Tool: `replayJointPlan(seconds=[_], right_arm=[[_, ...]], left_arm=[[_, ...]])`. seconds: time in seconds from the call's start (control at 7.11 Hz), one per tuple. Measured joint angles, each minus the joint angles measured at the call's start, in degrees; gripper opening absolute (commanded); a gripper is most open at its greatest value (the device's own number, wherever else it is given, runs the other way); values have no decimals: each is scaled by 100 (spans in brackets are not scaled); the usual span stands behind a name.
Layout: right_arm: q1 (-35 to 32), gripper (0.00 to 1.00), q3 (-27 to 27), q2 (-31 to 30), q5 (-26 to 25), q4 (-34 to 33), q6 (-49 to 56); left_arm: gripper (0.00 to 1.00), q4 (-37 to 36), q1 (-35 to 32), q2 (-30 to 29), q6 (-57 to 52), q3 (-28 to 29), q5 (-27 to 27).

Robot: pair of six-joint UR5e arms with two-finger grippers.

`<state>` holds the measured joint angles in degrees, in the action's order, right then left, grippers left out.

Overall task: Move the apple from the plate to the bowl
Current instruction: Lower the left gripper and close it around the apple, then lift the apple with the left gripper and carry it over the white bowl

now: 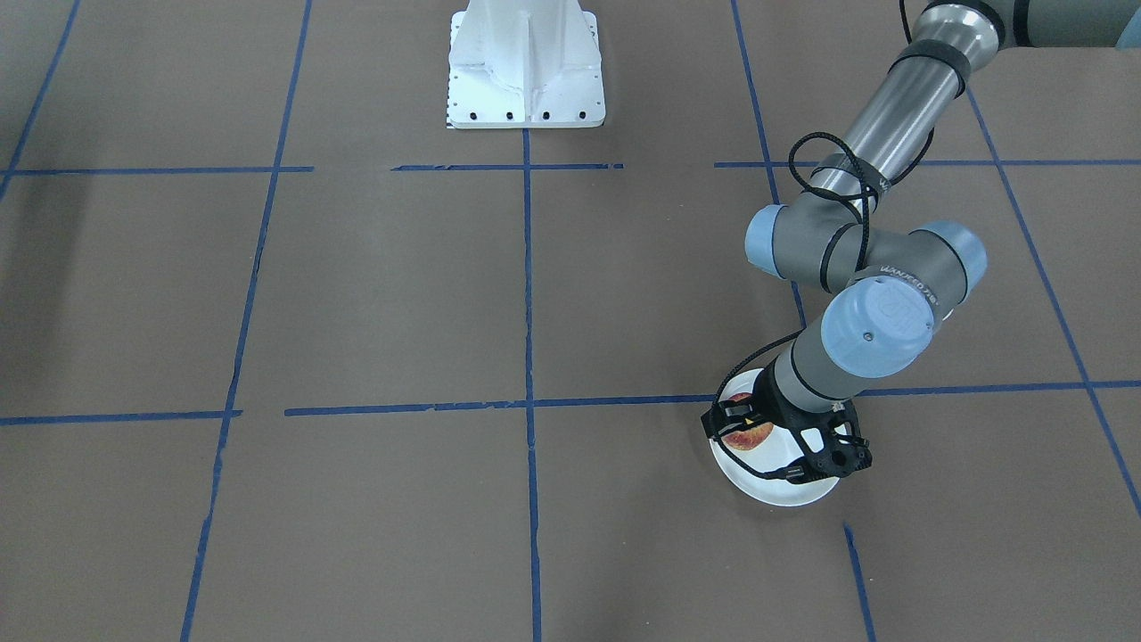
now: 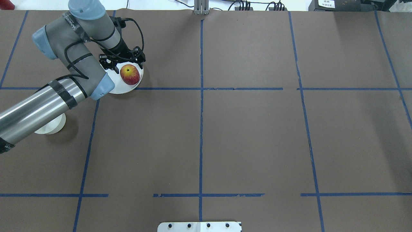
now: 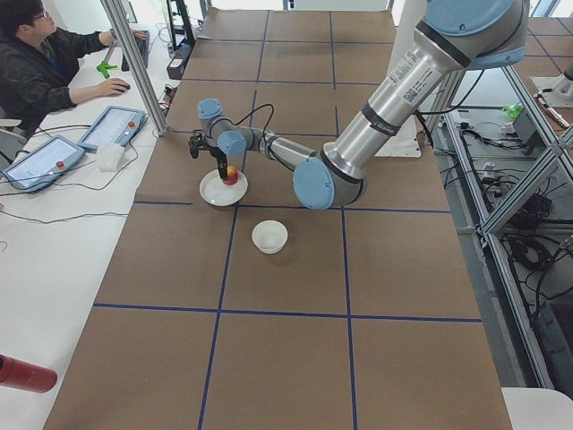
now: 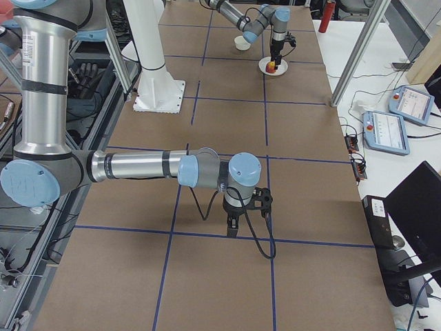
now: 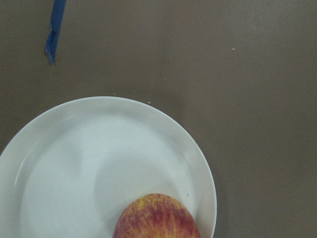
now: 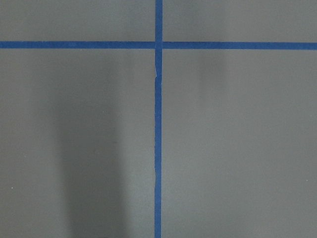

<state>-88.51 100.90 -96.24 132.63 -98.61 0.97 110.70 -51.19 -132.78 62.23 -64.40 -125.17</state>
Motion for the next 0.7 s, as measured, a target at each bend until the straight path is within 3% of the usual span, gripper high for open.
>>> replayJointPlan(seconds=[0.42, 0.56, 0.7], right_arm=[[0, 100, 0, 0, 0, 0, 0], [0, 100, 0, 0, 0, 0, 0], [0, 100, 0, 0, 0, 0, 0]], left_arm=[[99, 52, 79, 92, -47, 23, 127], [69, 107, 109, 123, -49, 24, 137], [25, 163, 126, 149, -39, 19, 139]])
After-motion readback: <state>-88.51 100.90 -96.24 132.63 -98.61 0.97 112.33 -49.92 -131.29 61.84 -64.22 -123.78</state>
